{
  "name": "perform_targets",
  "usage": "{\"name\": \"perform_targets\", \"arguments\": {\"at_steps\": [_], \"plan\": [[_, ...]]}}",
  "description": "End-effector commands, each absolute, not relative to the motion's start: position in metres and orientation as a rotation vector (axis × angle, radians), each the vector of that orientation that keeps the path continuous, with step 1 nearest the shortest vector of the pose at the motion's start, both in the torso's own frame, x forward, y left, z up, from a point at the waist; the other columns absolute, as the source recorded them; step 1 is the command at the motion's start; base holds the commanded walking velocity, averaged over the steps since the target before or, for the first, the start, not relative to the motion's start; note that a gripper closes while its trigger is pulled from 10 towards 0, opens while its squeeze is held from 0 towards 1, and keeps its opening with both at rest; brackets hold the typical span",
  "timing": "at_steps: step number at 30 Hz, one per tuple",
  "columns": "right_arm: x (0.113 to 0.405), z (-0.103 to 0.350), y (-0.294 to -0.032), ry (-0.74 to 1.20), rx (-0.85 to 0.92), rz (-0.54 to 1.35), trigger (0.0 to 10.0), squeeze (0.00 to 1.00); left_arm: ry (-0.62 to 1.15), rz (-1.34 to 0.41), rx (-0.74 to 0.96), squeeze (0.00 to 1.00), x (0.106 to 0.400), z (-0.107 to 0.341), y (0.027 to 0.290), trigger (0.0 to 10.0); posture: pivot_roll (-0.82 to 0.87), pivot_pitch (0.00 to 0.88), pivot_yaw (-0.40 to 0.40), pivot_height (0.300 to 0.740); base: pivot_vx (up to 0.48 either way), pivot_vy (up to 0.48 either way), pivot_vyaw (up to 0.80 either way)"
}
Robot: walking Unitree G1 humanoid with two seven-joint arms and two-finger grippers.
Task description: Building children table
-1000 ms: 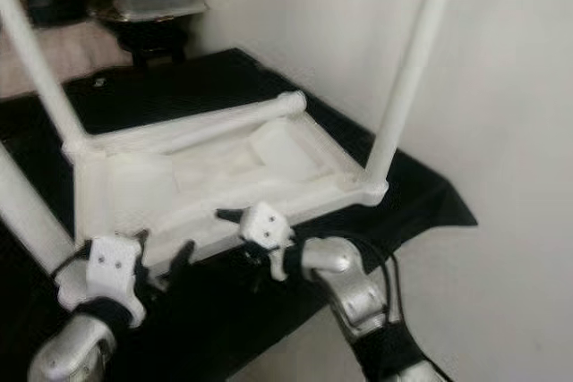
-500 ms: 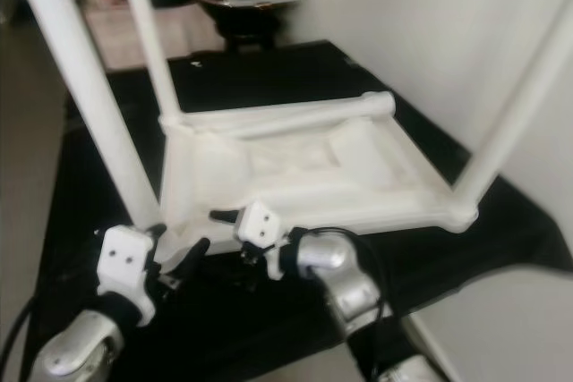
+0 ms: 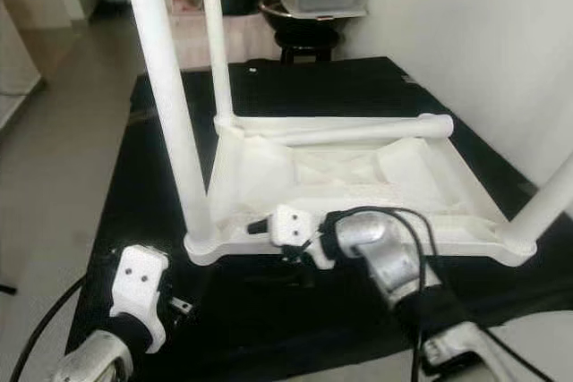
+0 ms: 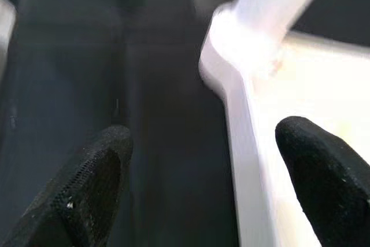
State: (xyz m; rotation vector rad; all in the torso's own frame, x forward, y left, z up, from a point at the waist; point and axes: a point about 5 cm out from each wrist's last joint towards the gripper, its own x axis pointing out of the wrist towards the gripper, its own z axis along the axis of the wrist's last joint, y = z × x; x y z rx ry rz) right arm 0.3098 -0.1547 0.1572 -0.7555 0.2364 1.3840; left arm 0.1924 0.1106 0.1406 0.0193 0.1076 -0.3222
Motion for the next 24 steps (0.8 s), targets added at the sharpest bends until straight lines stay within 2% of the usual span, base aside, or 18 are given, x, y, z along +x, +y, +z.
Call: {"name": "perform_targets", "arguments": {"at_steps": [1,2,3,8,11,20,24], "plan": [[0.315,0.167,-0.170,0.302,-0.838,1.393,10.0,0.00,0.157,-0.164,0.056,0.00,0.186,0.133,0.130,10.0,-0.07,0.096,-0.005,0.740,0.000,0.000,0.00],[0.315,0.167,-0.170,0.302,-0.838,1.393,10.0,0.00,0.157,-0.164,0.056,0.00,0.186,0.133,0.130,10.0,-0.07,0.096,-0.005,0.740,0.000,0.000,0.00],[0.317,0.174,-0.182,0.357,-0.861,1.388,10.0,0.00,0.194,-0.121,0.054,0.00,0.177,0.128,0.135,10.0,-0.07,0.102,-0.007,0.740,0.000,0.000,0.00],[0.318,0.178,-0.193,0.412,-0.888,1.385,10.0,0.00,0.213,-0.135,0.051,0.00,0.169,0.125,0.134,10.0,-0.07,0.110,-0.009,0.740,0.000,0.000,0.00],[0.325,0.185,-0.205,0.445,-0.932,1.324,10.0,0.00,0.195,-0.092,0.034,0.00,0.162,0.127,0.137,10.0,-0.07,0.119,-0.010,0.740,0.000,0.000,0.00],[0.333,0.174,-0.206,0.549,-1.000,1.241,10.0,0.00,0.112,-0.082,0.072,0.00,0.171,0.137,0.134,10.0,-0.07,0.120,-0.021,0.740,0.000,0.000,0.00],[0.336,0.174,-0.216,0.607,-1.061,1.203,10.0,0.00,0.098,-0.107,0.115,0.00,0.176,0.138,0.132,10.0,-0.07,0.120,-0.027,0.740,0.000,0.000,0.00]]}}
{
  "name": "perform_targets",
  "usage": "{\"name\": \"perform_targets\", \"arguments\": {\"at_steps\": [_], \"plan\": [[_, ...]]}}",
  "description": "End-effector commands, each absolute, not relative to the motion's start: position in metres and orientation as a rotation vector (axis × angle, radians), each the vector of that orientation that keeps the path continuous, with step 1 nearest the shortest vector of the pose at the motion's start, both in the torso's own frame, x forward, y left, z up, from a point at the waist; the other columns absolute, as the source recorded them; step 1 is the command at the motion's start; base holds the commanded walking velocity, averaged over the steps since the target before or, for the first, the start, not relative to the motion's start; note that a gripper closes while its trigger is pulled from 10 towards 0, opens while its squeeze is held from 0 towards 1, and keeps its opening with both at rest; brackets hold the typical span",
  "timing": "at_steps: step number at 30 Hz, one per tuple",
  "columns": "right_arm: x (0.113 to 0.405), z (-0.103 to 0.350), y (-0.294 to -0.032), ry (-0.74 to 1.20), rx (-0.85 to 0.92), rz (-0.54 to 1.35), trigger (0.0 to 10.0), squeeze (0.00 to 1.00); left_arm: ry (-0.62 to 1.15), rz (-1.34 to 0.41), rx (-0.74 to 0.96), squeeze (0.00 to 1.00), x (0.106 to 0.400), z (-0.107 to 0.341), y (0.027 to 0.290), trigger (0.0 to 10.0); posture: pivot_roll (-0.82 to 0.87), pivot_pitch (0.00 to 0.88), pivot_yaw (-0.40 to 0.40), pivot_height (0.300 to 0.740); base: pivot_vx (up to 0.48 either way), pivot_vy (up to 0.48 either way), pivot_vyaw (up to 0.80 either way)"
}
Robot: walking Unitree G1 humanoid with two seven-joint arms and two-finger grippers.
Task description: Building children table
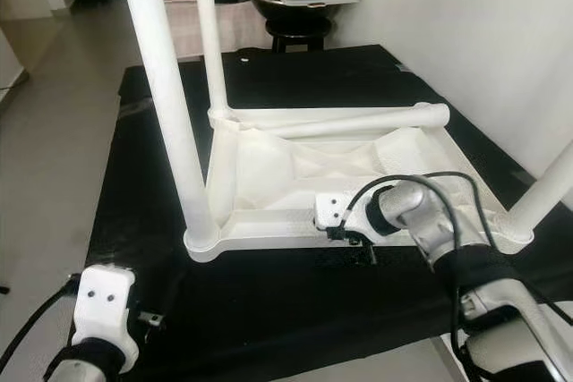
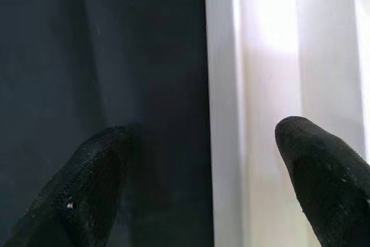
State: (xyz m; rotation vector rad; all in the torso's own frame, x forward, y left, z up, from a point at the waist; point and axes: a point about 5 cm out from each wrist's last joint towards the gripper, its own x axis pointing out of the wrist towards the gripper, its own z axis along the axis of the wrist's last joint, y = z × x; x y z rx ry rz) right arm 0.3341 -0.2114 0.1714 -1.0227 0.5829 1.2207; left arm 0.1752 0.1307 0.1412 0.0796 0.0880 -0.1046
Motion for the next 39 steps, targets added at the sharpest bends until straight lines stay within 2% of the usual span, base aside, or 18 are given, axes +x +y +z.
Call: {"name": "perform_targets", "arguments": {"at_steps": [1,3,4,6,8,15,21,24,29,30,32,34,35,38,39], "plan": [[0.336,0.174,-0.216,0.607,-1.061,1.203,10.0,0.00,0.098,-0.107,0.115,0.00,0.176,0.138,0.132,10.0,-0.07,0.120,-0.027,0.740,0.000,0.000,0.00],[0.337,0.176,-0.221,0.622,-1.069,1.181,10.0,0.00,0.094,-0.107,0.124,0.00,0.177,0.138,0.132,10.0,-0.08,0.121,-0.029,0.740,0.000,0.000,0.00],[0.340,0.179,-0.225,0.636,-1.070,1.148,7.9,0.00,0.086,-0.104,0.130,0.00,0.179,0.139,0.132,10.0,-0.09,0.121,-0.033,0.740,0.000,0.000,0.00],[0.343,0.182,-0.230,0.654,-1.062,1.116,4.7,0.00,0.079,-0.101,0.130,0.00,0.180,0.139,0.132,10.0,-0.10,0.118,-0.038,0.740,0.000,0.000,0.00],[0.346,0.184,-0.230,0.657,-1.055,1.103,0.0,0.00,0.076,-0.101,0.128,0.00,0.181,0.138,0.131,10.0,-0.11,0.116,-0.041,0.740,0.000,0.000,0.00],[0.348,0.181,-0.222,0.639,-1.014,1.115,0.0,0.00,0.075,-0.103,0.127,0.00,0.182,0.137,0.130,10.0,-0.12,0.112,-0.040,0.740,0.000,0.000,0.00],[0.346,0.171,-0.189,0.530,-0.953,1.194,0.0,0.00,0.068,-0.120,0.165,0.00,0.186,0.137,0.129,10.0,-0.12,0.110,-0.039,0.740,0.000,0.000,0.00],[0.346,0.170,-0.185,0.519,-0.944,1.196,0.0,0.00,0.067,-0.121,0.168,0.00,0.187,0.137,0.129,10.0,-0.12,0.110,-0.039,0.740,0.000,0.000,0.00],[0.346,0.165,-0.165,0.452,-0.890,1.202,0.0,0.00,0.069,-0.122,0.172,0.00,0.188,0.137,0.128,10.0,-0.12,0.110,-0.040,0.740,0.000,0.000,0.00],[0.346,0.164,-0.147,0.403,-0.838,1.210,0.0,0.00,0.069,-0.124,0.198,0.00,0.189,0.136,0.128,10.0,-0.12,0.109,-0.041,0.740,0.000,0.000,0.00],[0.345,0.164,-0.140,0.386,-0.816,1.215,0.0,0.00,0.068,-0.126,0.211,0.00,0.189,0.135,0.128,10.0,-0.12,0.109,-0.041,0.740,0.000,0.000,0.00],[0.343,0.167,-0.119,0.327,-0.745,1.234,0.0,0.00,0.062,-0.129,0.235,0.00,0.191,0.136,0.127,10.0,-0.12,0.108,-0.042,0.740,0.000,0.000,0.00],[0.343,0.167,-0.119,0.327,-0.745,1.234,0.0,0.00,0.062,-0.129,0.235,0.00,0.191,0.136,0.127,10.0,-0.12,0.108,-0.042,0.740,0.000,0.000,0.00],[0.344,0.176,-0.089,0.231,-0.651,1.243,0.0,0.00,0.060,-0.132,0.244,0.00,0.192,0.135,0.126,10.0,-0.11,0.108,-0.038,0.740,0.000,0.000,0.00],[0.344,0.176,-0.089,0.231,-0.651,1.243,0.0,0.00,0.060,-0.132,0.244,0.00,0.192,0.135,0.126,10.0,-0.11,0.108,-0.038,0.740,0.000,0.000,0.00]]}}
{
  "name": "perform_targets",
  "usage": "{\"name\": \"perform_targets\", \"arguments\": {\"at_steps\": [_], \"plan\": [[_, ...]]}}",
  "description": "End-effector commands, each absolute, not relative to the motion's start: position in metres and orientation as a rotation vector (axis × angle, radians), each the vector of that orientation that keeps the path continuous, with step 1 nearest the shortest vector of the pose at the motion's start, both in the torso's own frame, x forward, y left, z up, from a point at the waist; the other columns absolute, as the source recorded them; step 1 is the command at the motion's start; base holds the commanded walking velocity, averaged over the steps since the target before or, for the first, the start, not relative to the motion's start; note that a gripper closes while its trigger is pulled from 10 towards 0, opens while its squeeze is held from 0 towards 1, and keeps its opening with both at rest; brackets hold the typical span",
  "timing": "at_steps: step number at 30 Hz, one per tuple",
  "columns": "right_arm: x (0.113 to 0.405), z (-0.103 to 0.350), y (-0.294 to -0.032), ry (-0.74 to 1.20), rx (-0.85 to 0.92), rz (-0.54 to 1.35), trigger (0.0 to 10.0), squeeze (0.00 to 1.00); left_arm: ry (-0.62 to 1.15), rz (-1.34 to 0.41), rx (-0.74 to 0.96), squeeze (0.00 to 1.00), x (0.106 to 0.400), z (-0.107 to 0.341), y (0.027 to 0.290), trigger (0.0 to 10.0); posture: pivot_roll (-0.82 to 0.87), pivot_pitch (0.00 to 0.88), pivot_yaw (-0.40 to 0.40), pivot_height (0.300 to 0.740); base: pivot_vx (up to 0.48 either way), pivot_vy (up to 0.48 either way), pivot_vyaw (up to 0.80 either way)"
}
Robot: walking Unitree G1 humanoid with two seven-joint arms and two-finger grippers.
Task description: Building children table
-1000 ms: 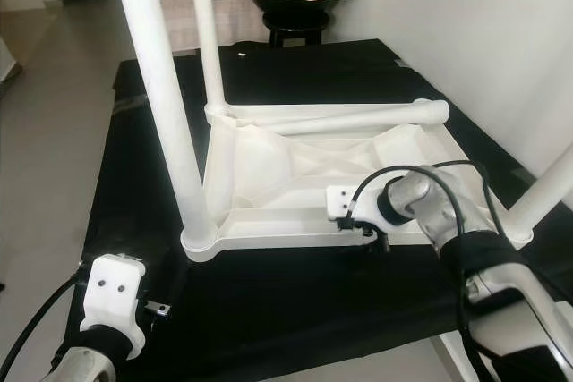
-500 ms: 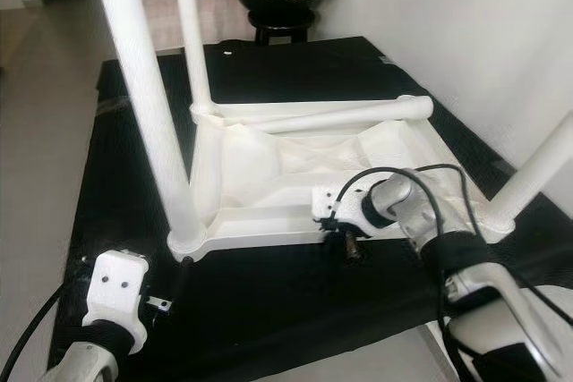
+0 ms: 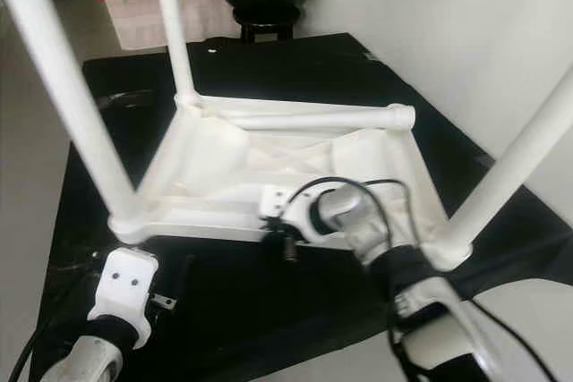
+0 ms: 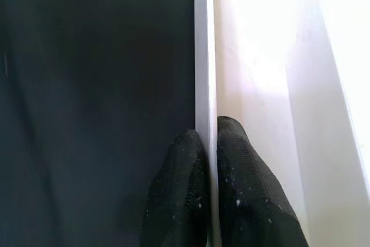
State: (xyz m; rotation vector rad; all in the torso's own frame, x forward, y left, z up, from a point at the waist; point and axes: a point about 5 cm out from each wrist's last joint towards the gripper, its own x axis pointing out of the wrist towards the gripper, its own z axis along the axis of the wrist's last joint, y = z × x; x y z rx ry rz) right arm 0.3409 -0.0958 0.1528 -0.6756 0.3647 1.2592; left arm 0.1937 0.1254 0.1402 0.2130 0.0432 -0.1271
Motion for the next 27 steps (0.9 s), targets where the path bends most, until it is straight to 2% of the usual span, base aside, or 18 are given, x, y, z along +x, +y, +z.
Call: {"name": "perform_targets", "arguments": {"at_steps": [1,2,4,8,10,13,15,16,20,21,22,23,27], "plan": [[0.347,0.181,-0.079,0.202,-0.615,1.227,0.0,0.00,0.061,-0.133,0.247,0.00,0.192,0.135,0.126,10.0,-0.10,0.106,-0.036,0.740,0.000,0.000,0.00],[0.347,0.181,-0.079,0.202,-0.615,1.227,0.0,0.00,0.061,-0.133,0.247,0.00,0.192,0.135,0.126,10.0,-0.10,0.106,-0.036,0.740,0.000,0.000,0.00],[0.356,0.191,-0.050,0.135,-0.530,1.144,0.0,0.00,0.060,-0.137,0.266,0.00,0.191,0.135,0.126,10.0,-0.08,0.103,-0.042,0.740,0.000,0.000,0.00],[0.361,0.196,-0.030,0.101,-0.496,1.068,0.0,0.00,0.061,-0.133,0.274,0.00,0.190,0.134,0.126,10.0,-0.07,0.103,-0.043,0.740,0.000,0.000,0.00],[0.363,0.202,-0.007,0.065,-0.444,0.997,0.0,0.00,0.062,-0.124,0.276,0.00,0.188,0.134,0.126,10.0,-0.06,0.102,-0.057,0.740,0.000,0.000,0.00],[0.365,0.206,0.005,0.045,-0.426,0.946,0.0,0.00,0.063,-0.120,0.276,0.00,0.187,0.134,0.125,10.0,-0.06,0.102,-0.056,0.740,0.000,0.000,0.00],[0.370,0.211,0.018,0.021,-0.428,0.829,0.0,0.00,0.064,-0.120,0.276,0.00,0.186,0.133,0.125,10.0,-0.05,0.104,-0.055,0.740,0.000,0.000,0.00],[0.374,0.213,0.021,0.032,-0.422,0.761,10.0,0.00,0.064,-0.122,0.276,0.00,0.186,0.133,0.125,10.0,-0.05,0.103,-0.055,0.740,0.000,0.000,0.00],[0.374,0.217,0.029,0.042,-0.327,0.721,10.0,0.00,0.066,-0.126,0.276,0.00,0.186,0.133,0.124,10.0,-0.06,0.106,-0.054,0.740,0.000,0.000,0.00],[0.371,0.221,0.036,0.039,-0.202,0.750,10.0,0.62,0.068,-0.128,0.276,0.00,0.186,0.133,0.124,10.0,-0.06,0.106,-0.054,0.740,0.000,0.000,0.00],[0.371,0.221,0.036,0.039,-0.202,0.750,10.0,0.62,0.068,-0.128,0.276,0.00,0.186,0.133,0.124,10.0,-0.06,0.106,-0.054,0.740,0.000,0.000,0.00],[0.369,0.224,0.039,0.038,-0.151,0.778,10.0,1.00,0.068,-0.128,0.276,0.00,0.186,0.133,0.124,10.0,-0.06,0.109,-0.056,0.740,0.000,0.000,0.00],[0.369,0.231,0.037,0.010,-0.057,0.808,10.0,1.00,0.068,-0.126,0.275,0.00,0.187,0.133,0.123,10.0,-0.06,0.112,-0.055,0.740,0.000,0.000,0.00]]}}
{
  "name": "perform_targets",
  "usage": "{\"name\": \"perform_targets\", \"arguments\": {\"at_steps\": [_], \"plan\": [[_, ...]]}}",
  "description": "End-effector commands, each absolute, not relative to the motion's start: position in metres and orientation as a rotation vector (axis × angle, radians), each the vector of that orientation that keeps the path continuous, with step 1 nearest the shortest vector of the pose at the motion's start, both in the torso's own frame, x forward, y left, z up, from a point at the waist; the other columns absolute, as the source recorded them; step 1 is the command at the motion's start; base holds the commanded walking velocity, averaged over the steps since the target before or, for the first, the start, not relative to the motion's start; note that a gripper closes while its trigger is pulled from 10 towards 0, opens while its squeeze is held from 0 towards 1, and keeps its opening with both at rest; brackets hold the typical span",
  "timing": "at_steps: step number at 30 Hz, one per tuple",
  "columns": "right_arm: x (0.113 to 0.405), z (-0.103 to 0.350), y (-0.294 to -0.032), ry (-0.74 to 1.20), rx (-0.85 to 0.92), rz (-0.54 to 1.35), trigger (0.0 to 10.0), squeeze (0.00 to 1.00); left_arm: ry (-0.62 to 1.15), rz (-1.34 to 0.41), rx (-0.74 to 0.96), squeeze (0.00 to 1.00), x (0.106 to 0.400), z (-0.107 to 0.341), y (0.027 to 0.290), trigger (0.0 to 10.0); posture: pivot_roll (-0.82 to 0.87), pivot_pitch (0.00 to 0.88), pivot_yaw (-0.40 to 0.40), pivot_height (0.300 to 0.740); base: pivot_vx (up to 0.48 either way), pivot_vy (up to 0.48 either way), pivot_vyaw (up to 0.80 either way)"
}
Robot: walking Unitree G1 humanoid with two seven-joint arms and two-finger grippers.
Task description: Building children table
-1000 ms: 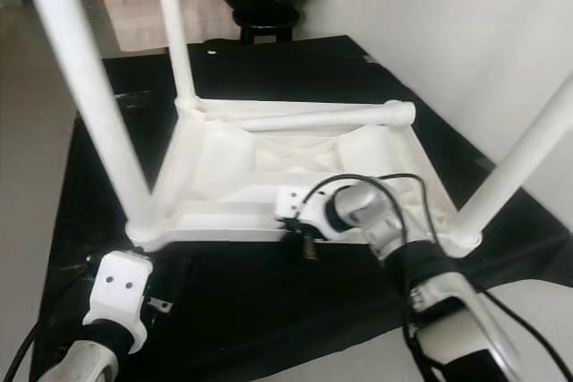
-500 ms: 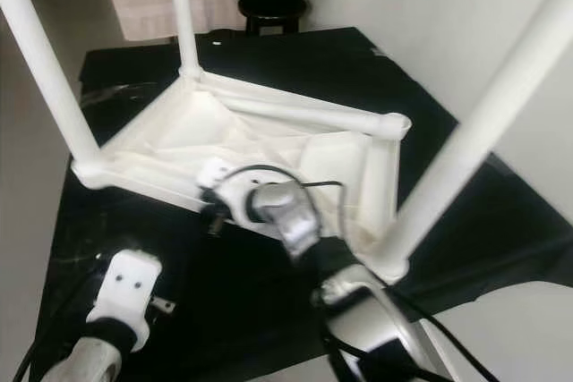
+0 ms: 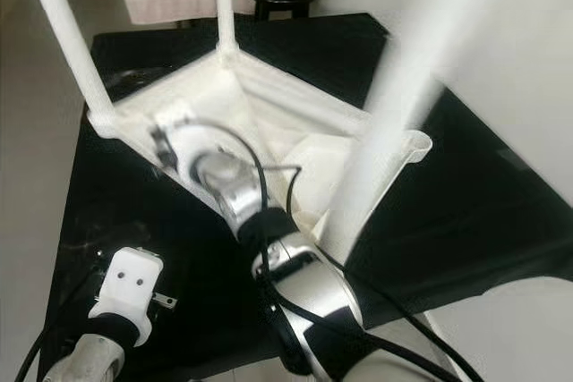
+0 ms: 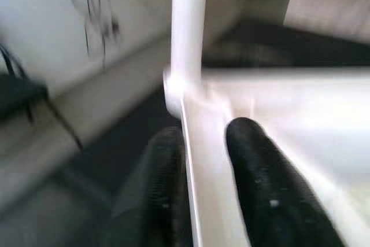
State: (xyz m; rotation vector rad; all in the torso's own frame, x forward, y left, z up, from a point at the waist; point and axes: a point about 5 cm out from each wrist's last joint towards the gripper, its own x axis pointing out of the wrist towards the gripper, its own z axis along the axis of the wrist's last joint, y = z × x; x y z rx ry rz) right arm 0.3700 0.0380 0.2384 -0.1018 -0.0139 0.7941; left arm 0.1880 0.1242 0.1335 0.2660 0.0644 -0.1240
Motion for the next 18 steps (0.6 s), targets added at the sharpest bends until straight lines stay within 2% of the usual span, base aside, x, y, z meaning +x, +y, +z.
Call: {"name": "perform_targets", "arguments": {"at_steps": [1,5,6,8,10,11,14,15,18], "plan": [[0.368,0.238,0.033,-0.025,-0.009,0.842,10.0,1.00,0.068,-0.125,0.274,0.00,0.187,0.133,0.123,10.0,-0.07,0.111,-0.055,0.740,0.000,0.000,0.00],[0.353,0.257,0.019,-0.149,0.092,1.047,10.0,1.00,0.066,-0.123,0.275,0.00,0.189,0.133,0.124,10.0,-0.08,0.110,-0.050,0.740,0.000,0.000,0.00],[0.343,0.257,0.010,-0.186,0.060,1.135,10.0,1.00,0.064,-0.123,0.277,0.00,0.190,0.134,0.124,10.0,-0.09,0.110,-0.049,0.740,0.000,0.000,0.00],[0.343,0.257,0.010,-0.186,0.060,1.135,10.0,1.00,0.064,-0.123,0.277,0.00,0.190,0.134,0.124,10.0,-0.09,0.110,-0.049,0.740,0.000,0.000,0.00],[0.327,0.244,-0.012,-0.204,-0.042,1.226,10.0,1.00,0.052,-0.110,0.293,0.00,0.193,0.136,0.127,10.0,-0.09,0.111,-0.048,0.740,0.000,0.000,0.00],[0.321,0.232,-0.025,-0.178,-0.068,1.224,10.0,0.62,0.049,-0.086,0.293,0.00,0.195,0.137,0.130,10.0,-0.10,0.112,-0.045,0.740,0.000,0.000,0.00],[0.318,0.224,-0.032,-0.157,-0.077,1.215,10.0,0.62,0.048,-0.070,0.292,0.00,0.196,0.137,0.132,10.0,-0.10,0.112,-0.045,0.740,0.000,0.000,0.00],[0.311,0.214,-0.043,-0.133,-0.074,1.213,10.0,0.00,0.045,-0.047,0.287,0.00,0.197,0.138,0.136,10.0,-0.11,0.113,-0.042,0.740,0.000,0.000,0.00],[0.291,0.193,-0.064,-0.072,-0.039,1.237,10.0,0.00,0.053,0.025,0.271,0.00,0.200,0.138,0.147,10.0,-0.12,0.117,-0.028,0.740,0.000,0.000,0.00]]}}
